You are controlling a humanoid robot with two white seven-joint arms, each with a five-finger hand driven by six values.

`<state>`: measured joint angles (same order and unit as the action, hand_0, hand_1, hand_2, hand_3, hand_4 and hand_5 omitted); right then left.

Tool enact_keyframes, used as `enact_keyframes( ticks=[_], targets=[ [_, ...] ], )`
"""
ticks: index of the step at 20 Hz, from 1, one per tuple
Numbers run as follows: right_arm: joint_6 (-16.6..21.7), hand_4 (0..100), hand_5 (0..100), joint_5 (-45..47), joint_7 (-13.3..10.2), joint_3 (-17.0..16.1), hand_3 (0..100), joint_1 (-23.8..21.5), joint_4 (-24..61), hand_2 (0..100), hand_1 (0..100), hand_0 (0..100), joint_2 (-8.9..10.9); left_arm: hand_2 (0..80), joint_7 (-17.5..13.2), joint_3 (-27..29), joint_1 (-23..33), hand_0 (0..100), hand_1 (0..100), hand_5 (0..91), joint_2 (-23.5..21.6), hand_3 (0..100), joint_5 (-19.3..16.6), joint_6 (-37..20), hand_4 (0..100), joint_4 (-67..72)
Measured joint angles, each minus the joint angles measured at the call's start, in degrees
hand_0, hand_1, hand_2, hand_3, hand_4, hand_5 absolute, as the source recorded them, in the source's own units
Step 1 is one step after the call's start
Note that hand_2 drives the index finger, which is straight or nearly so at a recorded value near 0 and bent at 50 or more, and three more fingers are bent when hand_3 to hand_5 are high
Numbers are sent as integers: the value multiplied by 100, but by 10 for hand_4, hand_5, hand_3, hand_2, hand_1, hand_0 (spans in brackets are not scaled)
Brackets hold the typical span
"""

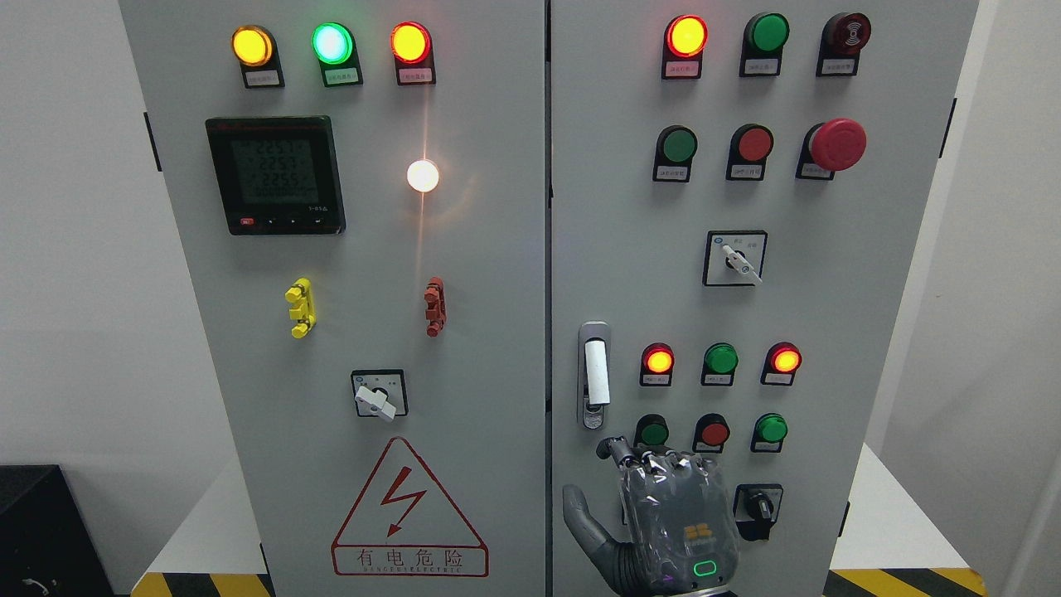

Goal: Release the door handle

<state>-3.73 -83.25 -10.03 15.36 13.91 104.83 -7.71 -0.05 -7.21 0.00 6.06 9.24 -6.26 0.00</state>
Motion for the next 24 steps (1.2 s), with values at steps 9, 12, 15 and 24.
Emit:
enact_keyframes(
  ticks=[9, 12, 15, 24],
  targets=[
    [-87, 1000, 1000, 205, 433, -26, 1000, 45, 193, 949, 101, 358, -1, 0, 0, 0, 0, 120, 556, 0, 0, 0, 0, 0, 0, 0],
    [-155, 1000, 1000, 217, 513, -29, 1000, 142, 233, 953, 148, 340, -1, 0, 0, 0, 0, 120, 556, 0, 0, 0, -1, 0, 0, 0],
    [-235, 1000, 1000, 194, 573, -25, 1000, 279, 238, 957, 230, 316, 0, 0, 0, 0, 0, 120, 556, 0, 0, 0, 0, 0, 0, 0],
    [-466, 1000, 1000, 10, 609, -2, 1000, 675, 138, 961, 315, 288, 3, 0, 0, 0, 0, 120, 556, 0, 0, 0, 1, 0, 0, 0]
  ],
)
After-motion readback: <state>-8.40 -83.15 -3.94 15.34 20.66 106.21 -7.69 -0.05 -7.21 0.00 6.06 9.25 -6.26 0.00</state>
